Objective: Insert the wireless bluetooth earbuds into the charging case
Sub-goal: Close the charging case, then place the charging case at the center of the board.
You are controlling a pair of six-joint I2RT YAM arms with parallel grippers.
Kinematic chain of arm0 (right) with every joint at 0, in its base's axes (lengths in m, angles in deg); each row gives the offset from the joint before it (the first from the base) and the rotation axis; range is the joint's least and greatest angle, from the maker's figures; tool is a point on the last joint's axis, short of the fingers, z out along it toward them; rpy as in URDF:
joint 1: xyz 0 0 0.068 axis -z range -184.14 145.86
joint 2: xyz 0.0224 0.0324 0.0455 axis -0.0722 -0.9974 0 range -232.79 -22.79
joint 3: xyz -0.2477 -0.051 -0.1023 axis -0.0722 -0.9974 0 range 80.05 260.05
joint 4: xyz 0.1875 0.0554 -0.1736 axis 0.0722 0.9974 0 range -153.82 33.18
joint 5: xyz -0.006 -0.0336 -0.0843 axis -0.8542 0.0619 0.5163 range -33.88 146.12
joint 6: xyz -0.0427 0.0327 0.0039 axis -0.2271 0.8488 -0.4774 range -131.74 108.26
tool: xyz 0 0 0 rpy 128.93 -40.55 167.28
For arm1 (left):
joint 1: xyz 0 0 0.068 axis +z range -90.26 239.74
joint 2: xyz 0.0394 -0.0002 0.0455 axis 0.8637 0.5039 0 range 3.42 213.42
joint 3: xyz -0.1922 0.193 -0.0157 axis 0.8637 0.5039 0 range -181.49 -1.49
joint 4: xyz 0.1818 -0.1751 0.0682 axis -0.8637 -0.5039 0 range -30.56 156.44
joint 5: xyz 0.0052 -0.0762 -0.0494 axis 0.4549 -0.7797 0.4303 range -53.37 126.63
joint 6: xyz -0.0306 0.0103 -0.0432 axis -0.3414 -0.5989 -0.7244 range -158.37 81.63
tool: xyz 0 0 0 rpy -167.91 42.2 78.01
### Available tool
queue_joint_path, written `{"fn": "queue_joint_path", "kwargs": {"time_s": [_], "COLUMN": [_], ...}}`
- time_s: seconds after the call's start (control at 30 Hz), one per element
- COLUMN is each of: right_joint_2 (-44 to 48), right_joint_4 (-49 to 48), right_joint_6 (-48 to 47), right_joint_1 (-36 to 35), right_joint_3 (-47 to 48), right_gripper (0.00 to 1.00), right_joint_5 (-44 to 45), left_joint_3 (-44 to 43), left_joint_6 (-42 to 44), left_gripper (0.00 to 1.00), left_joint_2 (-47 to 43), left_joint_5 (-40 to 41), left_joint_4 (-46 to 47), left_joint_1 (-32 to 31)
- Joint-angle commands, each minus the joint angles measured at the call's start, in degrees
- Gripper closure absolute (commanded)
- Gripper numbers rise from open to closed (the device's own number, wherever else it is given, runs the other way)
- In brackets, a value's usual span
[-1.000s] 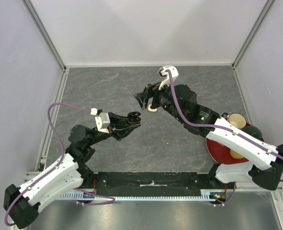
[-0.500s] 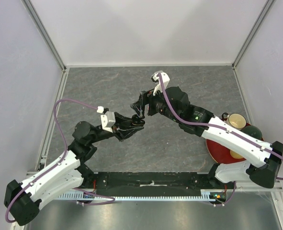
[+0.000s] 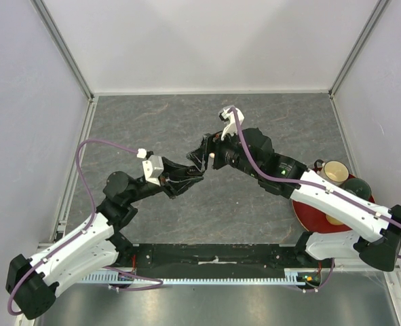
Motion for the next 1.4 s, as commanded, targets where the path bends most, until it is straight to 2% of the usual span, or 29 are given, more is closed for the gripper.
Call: {"fn": "queue_joint_path", "kwargs": {"time_s": [0.0,0.13,0.27,0.37,0.4,0.5,0.63,0.73,0.87,1.0,1.17,1.37], "right_joint_2": [0.89,0.8,1.76,3.69,4.39,8.35,12.83,14.68,16.18,15.83,15.47,16.7], "right_joint_4": [0.61,0.25,-0.19,-0.01,0.08,0.43,2.96,5.16,5.88,7.1,8.34,8.86], "right_joint_6": [0.88,1.76,2.28,5.79,7.02,10.9,13.35,15.03,16.53,16.88,16.97,16.18], "right_joint_1": [-0.19,-0.28,-0.28,-0.28,-0.28,-0.19,-0.1,-0.1,0.34,0.86,1.21,1.57], "right_joint_3": [-1.94,-2.56,-3.17,-4.58,-5.8,-8.87,-10.99,-11.79,-12.75,-11.7,-10.91,-11.79], "right_gripper": [0.18,0.18,0.13,0.07,0.03,0.02,0.02,0.02,0.02,0.02,0.02,0.02], "right_joint_5": [-3.25,-3.78,-0.9,8.67,15.66,26.93,35.74,39.01,39.73,37.97,36.39,36.73], "left_joint_3": [-1.43,-1.43,-1.96,-3.09,-3.71,-6.08,-7.05,-9.16,-11.79,-14.96,-18.39,-20.85], "left_joint_6": [-0.98,-1.42,-2.21,-3.7,-4.75,-6.33,-9.32,-11.09,-13.02,-20.55,-25.15,-30.41], "left_gripper": [0.98,0.98,0.98,0.98,0.98,0.98,0.98,0.98,0.98,0.98,0.98,0.98], "left_joint_2": [-1.65,-1.65,-1.56,-1.12,-0.86,1.24,4.58,8.01,12.83,20.29,29.1,36.66], "left_joint_5": [4.36,5.5,6.56,7.87,8.4,7.97,6.56,5.34,4.18,6.56,2.69,7.08], "left_joint_4": [4.18,4.01,1.73,-1.86,-3.28,-9.07,-11.37,-14.18,-15.42,-18.58,-18.59,-20.08], "left_joint_1": [0.02,0.02,0.02,0.02,0.11,0.11,0.11,0.11,0.11,0.46,0.55,0.81]}}
